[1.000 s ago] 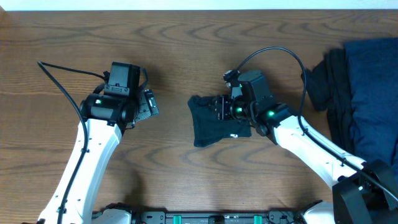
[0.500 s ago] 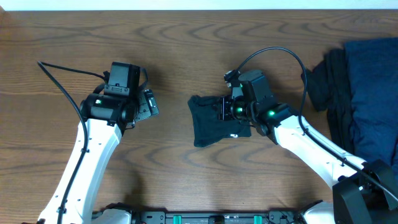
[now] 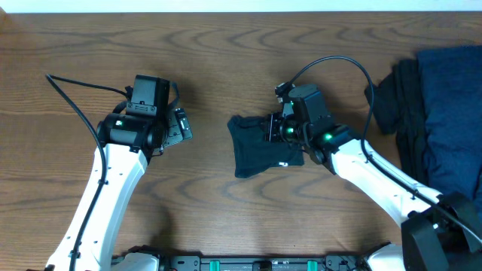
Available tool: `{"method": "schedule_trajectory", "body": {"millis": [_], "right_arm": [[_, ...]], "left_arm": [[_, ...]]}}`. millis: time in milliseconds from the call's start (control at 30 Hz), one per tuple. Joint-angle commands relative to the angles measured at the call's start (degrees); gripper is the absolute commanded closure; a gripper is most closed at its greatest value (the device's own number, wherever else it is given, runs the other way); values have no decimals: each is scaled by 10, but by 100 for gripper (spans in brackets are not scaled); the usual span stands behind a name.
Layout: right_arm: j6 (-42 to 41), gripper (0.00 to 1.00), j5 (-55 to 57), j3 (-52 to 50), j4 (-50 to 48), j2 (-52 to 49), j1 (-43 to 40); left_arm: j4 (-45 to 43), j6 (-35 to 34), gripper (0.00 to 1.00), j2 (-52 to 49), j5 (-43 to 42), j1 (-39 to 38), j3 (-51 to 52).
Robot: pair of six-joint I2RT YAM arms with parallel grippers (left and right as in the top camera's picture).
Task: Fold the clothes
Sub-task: 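Release the folded shirt and lift the right gripper away rightward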
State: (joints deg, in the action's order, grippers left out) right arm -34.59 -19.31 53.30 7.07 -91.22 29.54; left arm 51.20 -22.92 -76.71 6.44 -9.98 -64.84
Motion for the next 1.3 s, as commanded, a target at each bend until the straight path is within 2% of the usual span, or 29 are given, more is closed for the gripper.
{"method": "schedule_trajectory", "body": {"millis": [0,233,433,533,667,800,900,1033,1100,1200,1267], "right_arm": [[-21,99,7,2,-11,-37,17],[-27,99,-28,2,-106,-133,47],[-27,99,53,2,-210,-221,47],[-27,99,49,2,-250,-263,47],[-27,96,-50,2,-316,-260,40],[-51,92,-111,2,-364,-198,16],[-50,89,-111,2,-334,-121,-14],[-44,82,-110,2,-216,-3,-78],[-13,77,-109,2,-151,41,-110],[49,58,-102,2,-46,98,-167],[75,38,-86,2,17,124,-204]], "left_arm": [[2,-3,2,-2,9,-1,-2],[2,-3,2,-2,9,-1,-2],[2,-3,2,-2,9,-1,-2],[2,-3,2,-2,9,-1,-2],[2,-3,2,-2,9,-1,-2],[2,-3,2,-2,9,-1,-2],[2,-3,2,-2,9,-1,-2],[2,-3,2,-2,9,-1,-2],[2,-3,2,-2,9,-1,-2],[2,-3,2,-2,9,-1,-2],[2,-3,2,-2,9,-1,-2]]}}
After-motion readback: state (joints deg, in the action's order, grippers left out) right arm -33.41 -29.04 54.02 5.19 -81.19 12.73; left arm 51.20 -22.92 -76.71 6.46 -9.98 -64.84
